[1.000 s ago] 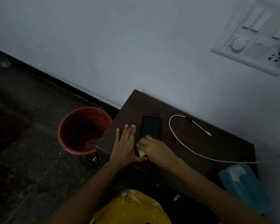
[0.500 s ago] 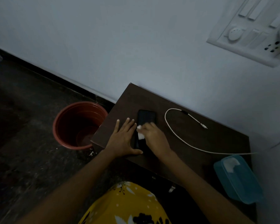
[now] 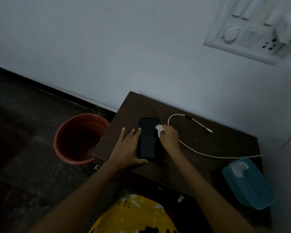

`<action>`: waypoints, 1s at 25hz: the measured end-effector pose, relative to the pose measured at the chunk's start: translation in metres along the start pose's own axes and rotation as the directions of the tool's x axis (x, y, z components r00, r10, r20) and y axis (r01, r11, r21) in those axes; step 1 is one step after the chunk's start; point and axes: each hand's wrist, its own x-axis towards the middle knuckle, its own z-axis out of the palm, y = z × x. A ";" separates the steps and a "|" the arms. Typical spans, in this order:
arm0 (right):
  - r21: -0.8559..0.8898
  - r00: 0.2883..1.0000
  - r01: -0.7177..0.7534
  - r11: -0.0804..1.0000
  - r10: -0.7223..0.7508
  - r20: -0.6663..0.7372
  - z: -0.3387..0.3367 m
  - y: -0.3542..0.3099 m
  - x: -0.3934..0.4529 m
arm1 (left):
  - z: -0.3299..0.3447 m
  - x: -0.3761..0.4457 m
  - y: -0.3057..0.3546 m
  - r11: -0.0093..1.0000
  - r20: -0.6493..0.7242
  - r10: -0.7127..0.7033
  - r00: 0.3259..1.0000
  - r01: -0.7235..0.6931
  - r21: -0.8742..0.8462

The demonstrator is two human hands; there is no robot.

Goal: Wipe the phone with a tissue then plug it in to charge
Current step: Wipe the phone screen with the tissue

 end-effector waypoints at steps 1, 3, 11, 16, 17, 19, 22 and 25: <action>0.053 1.000 -0.026 0.998 0.026 -0.009 0.003 0.004 -0.008 | 0.002 -0.001 0.001 1.000 -0.032 0.024 0.999 -0.023 0.007; 0.132 0.998 -0.024 0.991 0.031 -0.053 0.004 0.008 -0.021 | 0.004 -0.002 0.001 0.998 -0.078 0.059 0.995 -0.058 0.014; 0.691 0.904 -0.409 0.596 0.365 0.221 0.009 0.031 -0.065 | 0.011 -0.009 0.008 0.991 -0.168 -0.047 0.985 0.024 -0.134; 0.865 0.842 -0.451 0.222 0.426 0.330 0.005 0.014 -0.076 | 0.007 -0.020 0.024 0.857 -0.161 -0.247 0.956 0.138 -0.497; 0.864 0.832 -0.465 0.194 0.431 0.350 0.002 0.012 -0.077 | 0.000 -0.022 0.033 0.672 -0.064 -0.386 0.920 0.233 -0.703; 0.854 0.819 -0.488 0.179 0.431 0.378 -0.004 0.012 -0.074 | -0.016 -0.018 0.048 0.107 0.253 -0.521 0.815 0.357 -0.928; 0.847 0.823 -0.492 0.200 0.424 0.378 -0.015 0.008 -0.071 | -0.033 -0.005 0.061 -0.541 0.608 -0.332 0.721 0.382 -0.749; 0.857 0.856 -0.425 0.292 0.437 0.276 -0.019 0.006 -0.072 | -0.039 0.000 0.079 -0.732 0.697 -0.212 0.685 0.361 -0.578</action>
